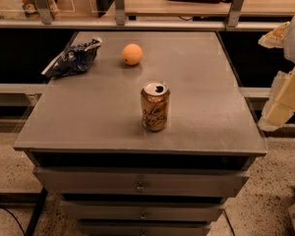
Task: Move orange can near blue chip bag
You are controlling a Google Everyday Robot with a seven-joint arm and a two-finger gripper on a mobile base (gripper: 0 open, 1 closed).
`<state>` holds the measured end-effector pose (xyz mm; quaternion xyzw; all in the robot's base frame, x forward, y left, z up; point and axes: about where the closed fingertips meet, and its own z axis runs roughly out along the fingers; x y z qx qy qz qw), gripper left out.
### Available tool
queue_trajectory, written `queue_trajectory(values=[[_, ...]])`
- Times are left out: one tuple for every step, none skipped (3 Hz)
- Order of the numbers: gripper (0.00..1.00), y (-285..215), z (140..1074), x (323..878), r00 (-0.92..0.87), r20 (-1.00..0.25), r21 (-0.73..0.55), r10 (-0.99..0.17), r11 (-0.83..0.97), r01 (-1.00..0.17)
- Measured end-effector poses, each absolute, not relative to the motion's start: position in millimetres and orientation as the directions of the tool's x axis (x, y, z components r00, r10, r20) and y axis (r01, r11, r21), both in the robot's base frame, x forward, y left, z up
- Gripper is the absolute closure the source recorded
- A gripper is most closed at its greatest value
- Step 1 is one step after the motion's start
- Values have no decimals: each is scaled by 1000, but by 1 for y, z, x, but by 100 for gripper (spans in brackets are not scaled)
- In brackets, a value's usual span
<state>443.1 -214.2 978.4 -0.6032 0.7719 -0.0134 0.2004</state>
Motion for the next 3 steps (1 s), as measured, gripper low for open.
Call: queue_trajectory(values=[[0, -209, 970, 457, -154, -454, -258, -878, 295, -920], [0, -186, 961, 474, -98, -610, -231, -786, 295, -927], [0, -159, 959, 486, -53, -716, -193, -696, 271, -943]])
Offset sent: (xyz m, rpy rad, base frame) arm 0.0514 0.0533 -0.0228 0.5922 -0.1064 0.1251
